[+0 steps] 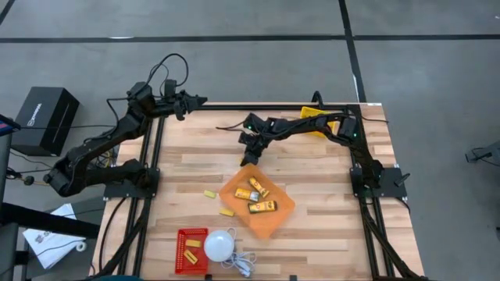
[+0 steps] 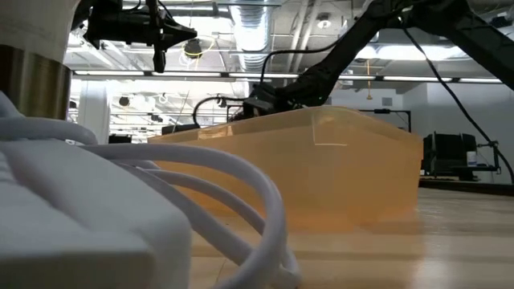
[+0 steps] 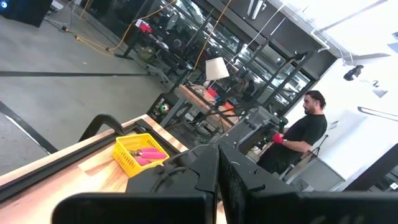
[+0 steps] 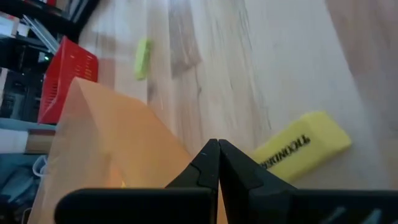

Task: Pick & Place School Supplies
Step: Put the yellow eraser into the red bin

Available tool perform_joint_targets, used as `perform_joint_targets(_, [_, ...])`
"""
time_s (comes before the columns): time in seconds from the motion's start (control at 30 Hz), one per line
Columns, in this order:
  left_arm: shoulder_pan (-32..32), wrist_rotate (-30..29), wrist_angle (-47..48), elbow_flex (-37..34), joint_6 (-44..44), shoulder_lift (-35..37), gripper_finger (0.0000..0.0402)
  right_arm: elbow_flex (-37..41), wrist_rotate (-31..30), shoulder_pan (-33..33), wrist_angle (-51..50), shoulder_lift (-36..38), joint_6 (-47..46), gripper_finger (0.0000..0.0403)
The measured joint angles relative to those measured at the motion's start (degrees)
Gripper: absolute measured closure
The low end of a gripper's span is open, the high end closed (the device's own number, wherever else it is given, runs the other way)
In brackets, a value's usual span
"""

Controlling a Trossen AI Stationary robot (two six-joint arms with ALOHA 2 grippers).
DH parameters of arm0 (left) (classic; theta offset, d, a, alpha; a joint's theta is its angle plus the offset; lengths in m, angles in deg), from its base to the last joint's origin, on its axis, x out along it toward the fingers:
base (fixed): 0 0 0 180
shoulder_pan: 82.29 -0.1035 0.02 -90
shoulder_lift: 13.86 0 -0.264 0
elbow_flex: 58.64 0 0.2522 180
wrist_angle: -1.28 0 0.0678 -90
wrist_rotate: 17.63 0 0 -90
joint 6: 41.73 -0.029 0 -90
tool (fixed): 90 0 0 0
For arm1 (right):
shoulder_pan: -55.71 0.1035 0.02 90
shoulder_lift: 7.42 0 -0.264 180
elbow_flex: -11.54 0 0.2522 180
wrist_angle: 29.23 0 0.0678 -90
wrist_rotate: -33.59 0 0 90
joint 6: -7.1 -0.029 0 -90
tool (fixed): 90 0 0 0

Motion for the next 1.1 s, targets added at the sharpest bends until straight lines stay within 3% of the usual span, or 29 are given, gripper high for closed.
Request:
perform_joint_targets(0.67, [0.1,-0.1,1.3,0.0,0.1,0.0,0.0401,-0.1,-1.7,-4.0,-4.1,0.1,2.0,0.0403])
perform_joint_targets(0.93, [0.1,-0.1,2.9,0.0,-1.0,0.0,0.0402,0.1,1.6,-3.5,2.0,0.6,-0.2,0.0403])
perform_joint_targets(1.1, [0.1,-0.2,3.5,0.0,-3.4,0.0,0.0402,0.1,-0.6,-2.7,1.2,0.7,8.2,0.0403])
